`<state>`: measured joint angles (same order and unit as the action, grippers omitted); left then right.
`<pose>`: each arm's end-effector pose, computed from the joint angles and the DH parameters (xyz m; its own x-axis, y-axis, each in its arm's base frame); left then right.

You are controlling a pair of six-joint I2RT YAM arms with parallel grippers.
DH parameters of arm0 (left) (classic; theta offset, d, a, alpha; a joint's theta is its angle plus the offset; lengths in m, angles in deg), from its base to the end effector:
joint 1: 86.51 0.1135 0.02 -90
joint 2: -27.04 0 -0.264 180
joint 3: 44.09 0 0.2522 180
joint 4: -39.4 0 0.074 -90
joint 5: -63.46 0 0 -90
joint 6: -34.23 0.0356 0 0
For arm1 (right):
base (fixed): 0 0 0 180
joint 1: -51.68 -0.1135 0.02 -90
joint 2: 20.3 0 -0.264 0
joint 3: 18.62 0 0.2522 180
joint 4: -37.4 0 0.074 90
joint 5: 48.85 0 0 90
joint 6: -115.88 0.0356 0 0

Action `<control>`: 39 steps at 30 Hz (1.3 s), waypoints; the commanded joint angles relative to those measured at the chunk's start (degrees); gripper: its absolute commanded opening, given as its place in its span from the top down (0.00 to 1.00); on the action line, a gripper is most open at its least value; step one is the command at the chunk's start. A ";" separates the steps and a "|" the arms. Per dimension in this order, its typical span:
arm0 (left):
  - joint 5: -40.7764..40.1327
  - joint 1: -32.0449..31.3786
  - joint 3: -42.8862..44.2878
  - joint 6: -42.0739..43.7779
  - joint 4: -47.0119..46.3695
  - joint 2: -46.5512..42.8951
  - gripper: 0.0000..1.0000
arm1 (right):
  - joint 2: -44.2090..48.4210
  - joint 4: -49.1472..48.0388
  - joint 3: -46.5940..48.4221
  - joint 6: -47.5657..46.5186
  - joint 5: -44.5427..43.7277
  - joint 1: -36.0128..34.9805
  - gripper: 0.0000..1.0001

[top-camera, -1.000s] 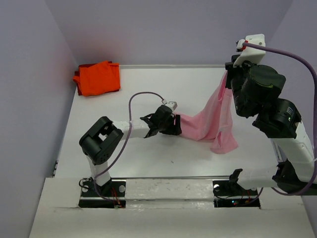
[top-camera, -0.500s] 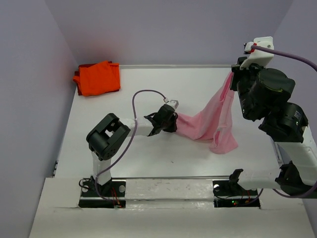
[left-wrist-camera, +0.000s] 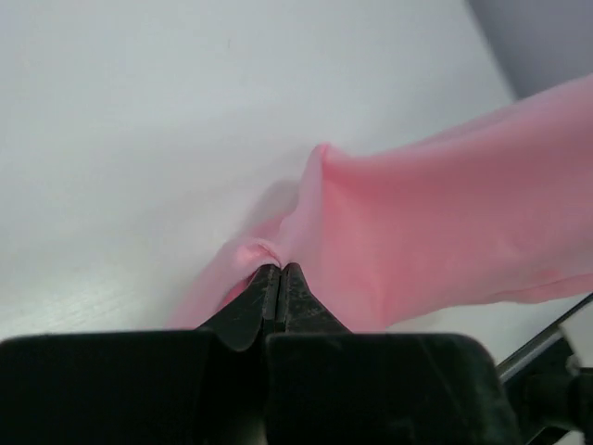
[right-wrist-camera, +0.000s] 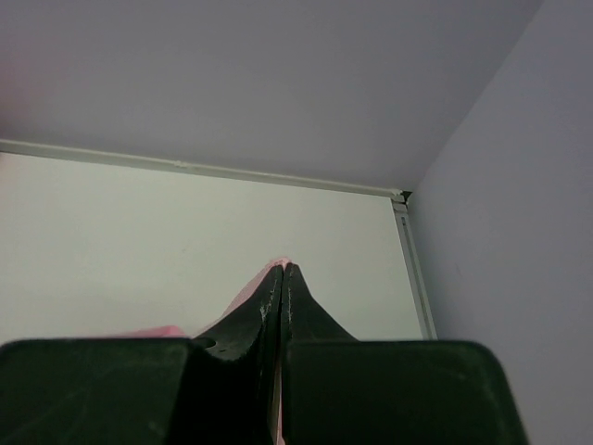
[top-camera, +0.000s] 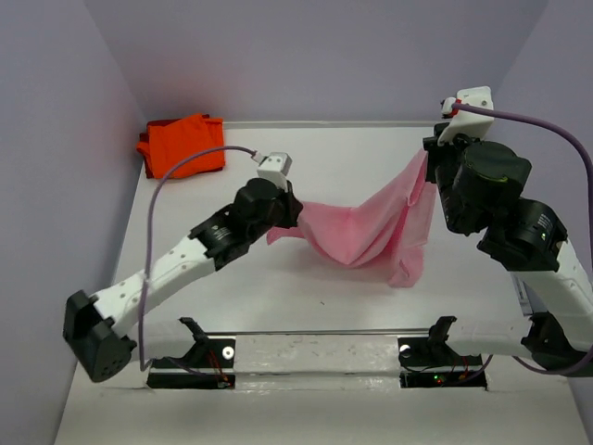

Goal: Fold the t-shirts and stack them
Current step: Flatten out the tshirt

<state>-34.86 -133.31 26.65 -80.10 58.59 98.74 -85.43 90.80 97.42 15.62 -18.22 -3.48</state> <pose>0.2035 -0.2092 0.3223 -0.4737 -0.0910 -0.8760 0.4754 0.8109 -0.3414 0.1166 0.1139 0.5448 -0.0374 -0.2126 -0.9764 0.0674 0.9743 -0.2147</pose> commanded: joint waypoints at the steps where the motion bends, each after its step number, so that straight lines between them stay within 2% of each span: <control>1: -5.13 -0.21 7.62 0.87 10.73 -13.23 1.00 | 2.63 0.42 0.73 2.08 -0.92 0.05 1.00; 5: -5.57 -0.30 12.89 -0.88 17.67 -21.59 1.00 | 3.59 6.83 4.06 6.04 -0.22 0.05 1.00; 8: -7.23 -0.30 14.92 -3.60 22.59 -26.60 1.00 | 5.00 8.35 6.44 5.26 -1.88 0.05 1.00; 11: -4.96 -0.39 14.66 -7.20 23.40 -31.35 1.00 | 6.06 11.68 10.74 7.44 -1.01 0.05 1.00; 14: -3.64 -0.30 16.32 -9.32 23.40 -32.33 1.00 | 3.96 14.75 14.26 8.50 0.05 0.05 1.00; 18: -8.98 -0.30 15.20 -9.50 19.98 -31.01 1.00 | -1.57 11.62 15.32 3.96 -1.09 0.05 1.00; 19: -10.13 -0.30 14.49 -9.33 18.14 -30.75 1.00 | -3.24 6.21 14.80 2.45 -1.62 0.05 1.00; 21: -15.40 -0.04 15.36 -8.01 16.28 -26.99 1.00 | -4.13 -3.55 9.36 -4.90 -0.75 2.85 1.00; 22: -16.98 0.40 16.06 -7.57 16.10 -25.23 1.00 | -4.92 -8.21 8.12 -5.12 0.65 4.43 1.00; 24: -17.01 2.58 15.81 -5.72 12.95 -20.32 1.00 | -9.74 -8.35 8.90 -3.02 4.42 11.72 1.00; 25: -14.82 7.64 15.11 -5.89 11.55 -19.24 1.00 | -11.41 -8.35 8.82 -0.31 8.10 14.00 1.00; 26: -7.32 11.00 13.80 -6.07 7.27 -18.27 1.00 | -14.48 -8.26 8.03 1.28 9.87 15.94 1.00; 27: -3.93 14.43 9.87 -7.46 5.14 -16.87 1.00 | -16.07 -8.17 7.33 4.17 12.94 19.61 1.00; 28: -1.29 20.81 7.65 -7.65 2.59 -16.16 1.00 | -17.57 -8.09 6.62 5.76 14.71 21.30 1.00; 30: 5.04 25.95 3.34 -8.61 -4.16 -12.93 1.00 | -22.04 -8.08 3.74 9.10 18.14 24.64 1.00; 32: 6.39 29.56 -1.06 -9.49 -9.01 -10.28 1.00 | -24.95 -8.17 1.71 13.68 22.10 27.99 1.00; 39: -0.11 31.95 -7.22 -10.81 -16.95 5.52 1.00 | -33.40 -10.46 -5.95 18.08 26.58 29.05 1.00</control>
<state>-32.69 -102.19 20.48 -89.52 52.21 100.43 -120.03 85.14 91.93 29.35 4.36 26.16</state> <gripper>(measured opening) 0.014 0.009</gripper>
